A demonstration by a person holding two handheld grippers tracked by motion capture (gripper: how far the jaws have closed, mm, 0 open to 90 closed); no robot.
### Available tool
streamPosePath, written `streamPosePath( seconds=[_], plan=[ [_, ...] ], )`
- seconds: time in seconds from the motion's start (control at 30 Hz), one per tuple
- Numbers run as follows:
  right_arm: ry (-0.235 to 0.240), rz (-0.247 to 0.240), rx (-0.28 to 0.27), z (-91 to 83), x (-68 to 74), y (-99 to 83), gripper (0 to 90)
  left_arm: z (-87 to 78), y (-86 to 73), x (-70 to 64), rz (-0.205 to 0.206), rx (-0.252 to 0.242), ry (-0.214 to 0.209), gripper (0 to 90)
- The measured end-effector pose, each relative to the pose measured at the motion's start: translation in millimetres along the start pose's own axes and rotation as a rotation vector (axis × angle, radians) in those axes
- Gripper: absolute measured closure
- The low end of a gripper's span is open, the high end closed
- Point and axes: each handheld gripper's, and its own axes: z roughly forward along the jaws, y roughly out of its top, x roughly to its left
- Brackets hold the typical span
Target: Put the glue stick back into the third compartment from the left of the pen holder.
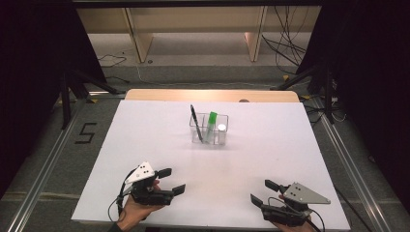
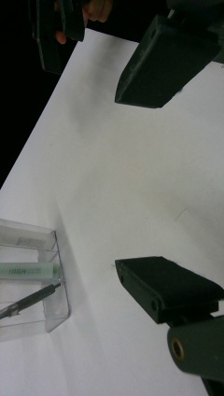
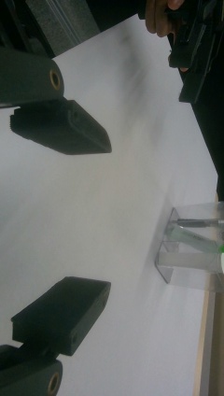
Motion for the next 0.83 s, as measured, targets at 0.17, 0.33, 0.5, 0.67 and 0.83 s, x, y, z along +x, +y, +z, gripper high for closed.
streamPosePath(
  seconds=[0.17,0.33,0.5,0.67,0.83],
  plan=[
    [0.003,0.005,0.0,-0.1,-1.3,-0.2,28.8,-3.4,-3.4,-2.3,-0.006,-0.001,0.002,16.4],
    [0.005,0.008,-0.001,0.5,-1.3,-0.3,28.9,-5.4,-3.5,-1.8,0.002,0.001,0.017,16.2],
    [0.007,0.007,-0.001,0.6,-1.0,-0.3,28.8,-7.3,-2.2,-1.3,-0.005,-0.018,0.019,16.2],
    [0.009,0.01,-0.001,0.7,-1.0,-0.3,28.9,-5.9,-2.0,-2.3,0.006,-0.014,0.017,16.2],
    [0.008,0.007,-0.002,0.4,-1.4,-0.4,28.8,-6.3,-1.4,-1.2,-0.001,-0.018,0.017,16.2]
  ],
)
